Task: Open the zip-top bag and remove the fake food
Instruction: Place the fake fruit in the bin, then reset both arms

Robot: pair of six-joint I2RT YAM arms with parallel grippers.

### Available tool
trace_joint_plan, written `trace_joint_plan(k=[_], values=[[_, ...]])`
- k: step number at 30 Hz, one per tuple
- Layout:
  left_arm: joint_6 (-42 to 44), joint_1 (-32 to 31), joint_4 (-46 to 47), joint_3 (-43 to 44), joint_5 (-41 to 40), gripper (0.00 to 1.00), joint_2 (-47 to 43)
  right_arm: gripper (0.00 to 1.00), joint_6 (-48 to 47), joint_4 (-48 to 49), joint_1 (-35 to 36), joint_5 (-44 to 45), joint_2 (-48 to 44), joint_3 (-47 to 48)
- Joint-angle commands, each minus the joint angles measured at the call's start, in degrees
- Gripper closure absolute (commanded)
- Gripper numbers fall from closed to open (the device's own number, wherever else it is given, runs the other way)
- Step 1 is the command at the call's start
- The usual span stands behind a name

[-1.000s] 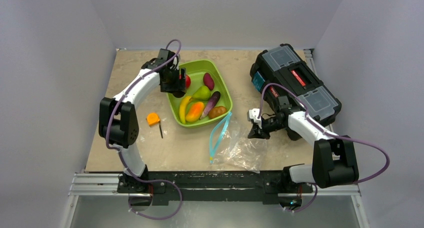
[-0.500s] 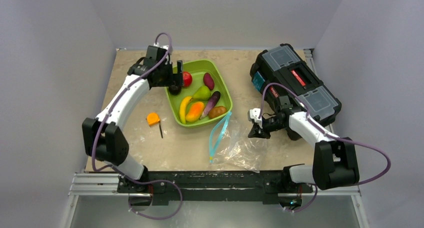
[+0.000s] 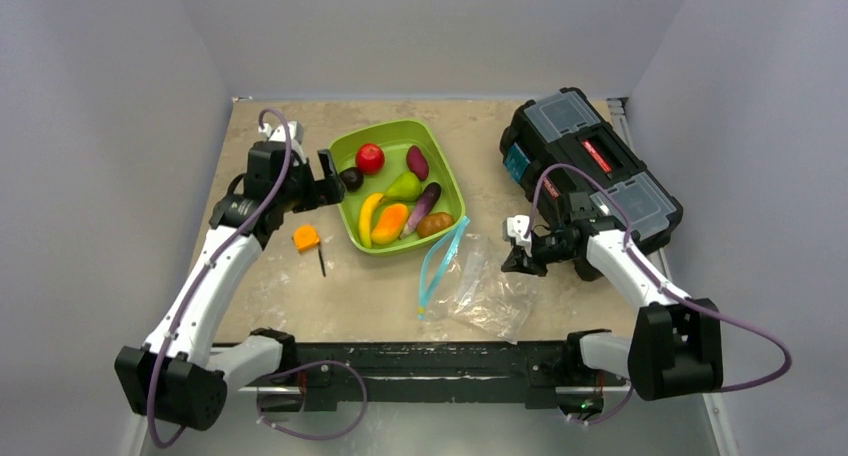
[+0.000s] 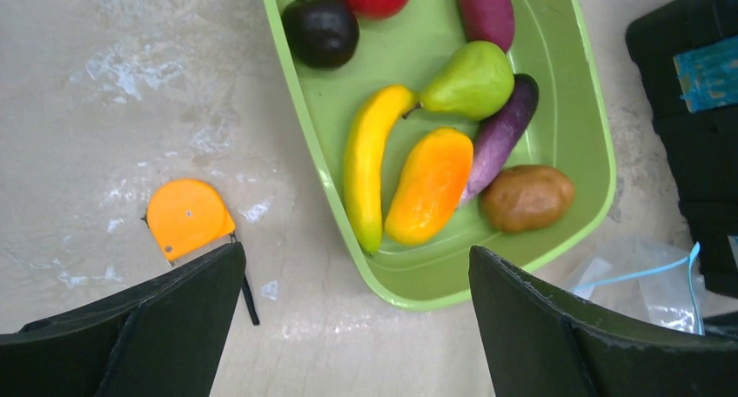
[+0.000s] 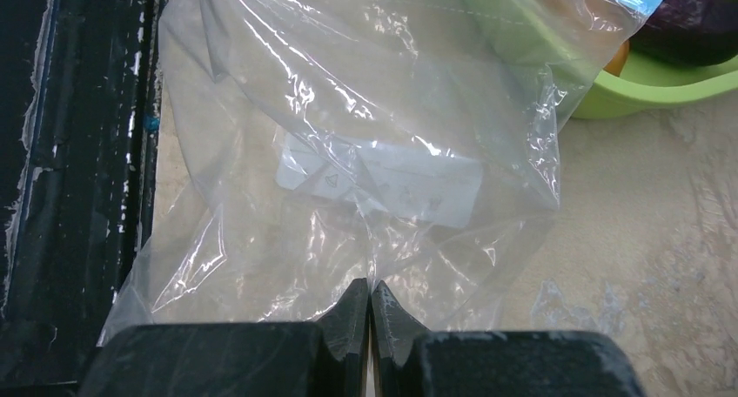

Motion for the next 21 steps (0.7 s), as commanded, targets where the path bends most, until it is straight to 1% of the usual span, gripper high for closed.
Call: trace_joint_plan(k=[1,7,10,13,19,20,21], values=[[-1.6,0.2,1.0,-3.8,4.3,0.0,-7.1,1.0,-0.1,-4.7,-1.3,1.3,-2.3,4.1],[-4.4,0.3,0.3,-8.9,9.9,0.0,-14.1,1.0,3.6,-5.9,-3.6,4.1,-4.6,5.6],[-6.9,0.3,1.1,-11.8,12.2,0.0,-17.3,1.0,9.5,-3.7,-4.3,6.5,-5.6,6.2],[-8.5,0.3,1.0,-13.1,13.8,0.0,-20.0,1.0,13.0,-2.0,-4.5,9.0,-7.0,6.5],[-10.2,0.3,0.1,-15.7,15.3,0.0,-24.5,1.0,23.3,2.8,-4.7,17.9,-8.6,6.7],[-10.3,0.3,-0.2,-16.0,15.5,0.0,-25.0,0.96,23.9,2.9,-4.8,18.8,-8.7,6.8],[-10.7,0.3,-0.4,-16.1,15.9,0.0,-25.6,0.9,25.1,3.3,-4.9,19.9,-8.8,6.8]])
